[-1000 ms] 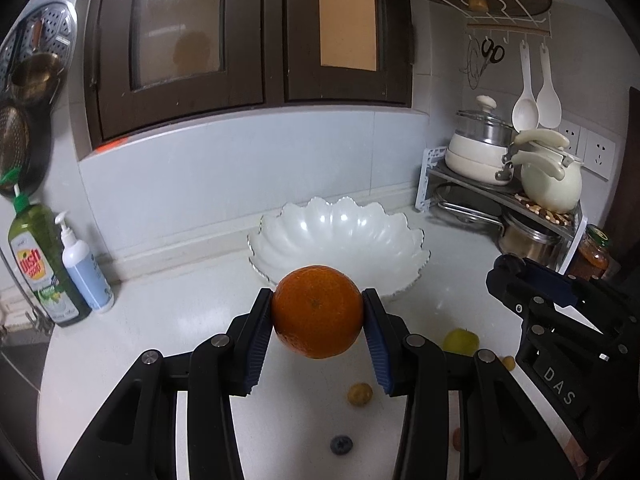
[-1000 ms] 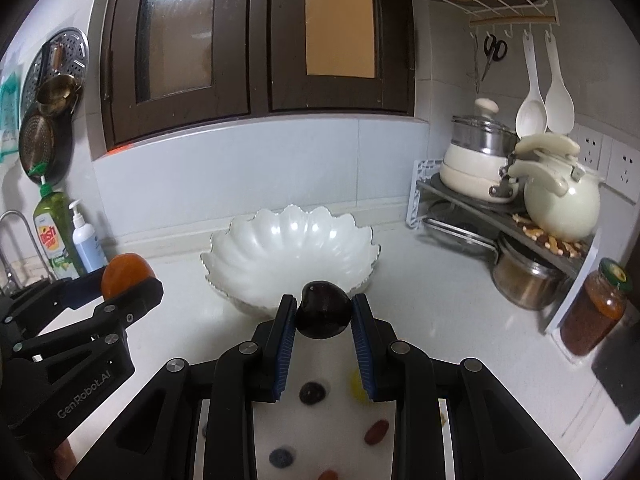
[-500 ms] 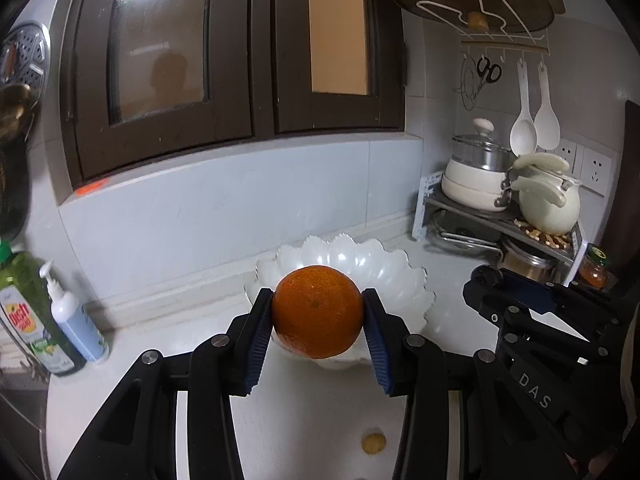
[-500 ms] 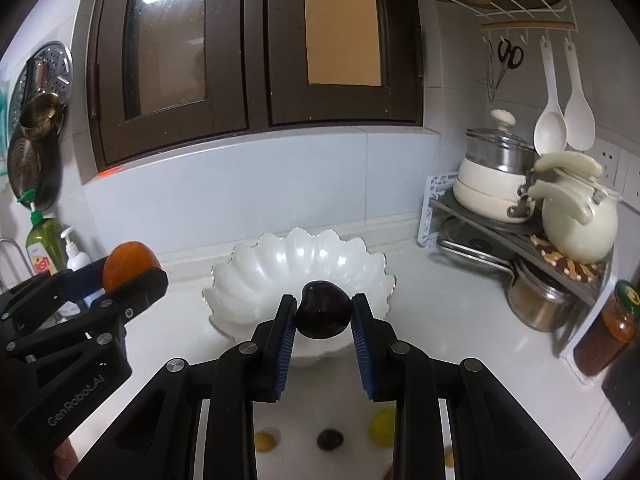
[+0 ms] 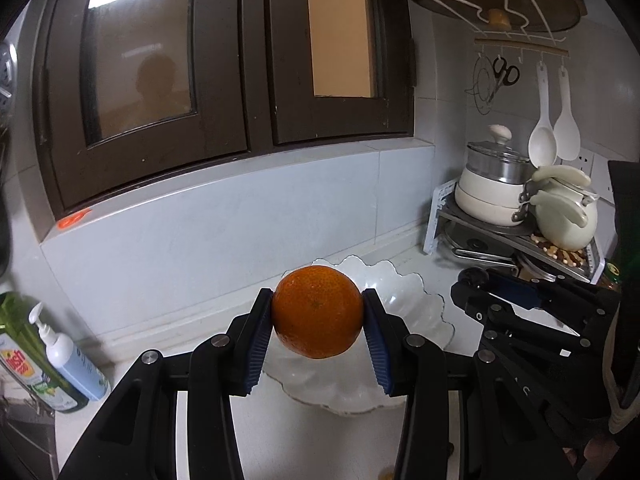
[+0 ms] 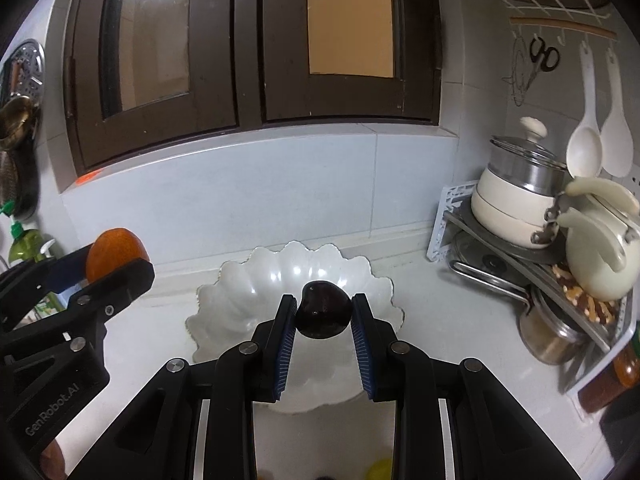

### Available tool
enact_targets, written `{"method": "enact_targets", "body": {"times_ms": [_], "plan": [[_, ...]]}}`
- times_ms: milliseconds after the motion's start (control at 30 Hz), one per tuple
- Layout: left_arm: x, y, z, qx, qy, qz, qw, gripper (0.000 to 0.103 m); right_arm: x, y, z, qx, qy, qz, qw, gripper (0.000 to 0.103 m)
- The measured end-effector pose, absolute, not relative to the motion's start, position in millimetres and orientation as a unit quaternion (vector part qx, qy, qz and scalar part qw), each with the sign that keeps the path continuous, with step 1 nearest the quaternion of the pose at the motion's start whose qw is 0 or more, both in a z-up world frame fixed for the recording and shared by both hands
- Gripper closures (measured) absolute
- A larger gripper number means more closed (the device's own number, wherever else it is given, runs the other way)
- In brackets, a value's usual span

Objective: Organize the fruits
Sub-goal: 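Carry the orange and dark plum with both tools over the white bowl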

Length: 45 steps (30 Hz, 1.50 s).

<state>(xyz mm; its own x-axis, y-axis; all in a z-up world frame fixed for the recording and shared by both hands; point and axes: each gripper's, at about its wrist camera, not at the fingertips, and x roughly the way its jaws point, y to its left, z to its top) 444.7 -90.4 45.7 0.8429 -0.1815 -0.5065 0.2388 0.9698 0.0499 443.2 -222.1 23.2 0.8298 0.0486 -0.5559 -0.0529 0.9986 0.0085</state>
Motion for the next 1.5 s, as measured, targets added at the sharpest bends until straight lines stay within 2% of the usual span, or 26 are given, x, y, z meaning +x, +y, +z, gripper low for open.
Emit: {"method": "enact_targets", "body": {"times_ms": [533,1100,1500], "plan": [[536.3,-96.5,24.7,0.052,0.344,-0.115,0.931,0.059,534.1,-226.6,5.8,0.001,0.378,0.044,0.925,0.074],[613.7,-104.0,-35.8,0.045,0.459,-0.109,0.88,0.059,618.6,-232.3,-52.8,0.013,0.485,0.04,0.873,0.074],[643.6,-114.3,-82.7,0.055,0.521,-0.103,0.846,0.059,641.2,-233.1,-89.6,-0.004,0.54,0.032,0.841,0.074]]}}
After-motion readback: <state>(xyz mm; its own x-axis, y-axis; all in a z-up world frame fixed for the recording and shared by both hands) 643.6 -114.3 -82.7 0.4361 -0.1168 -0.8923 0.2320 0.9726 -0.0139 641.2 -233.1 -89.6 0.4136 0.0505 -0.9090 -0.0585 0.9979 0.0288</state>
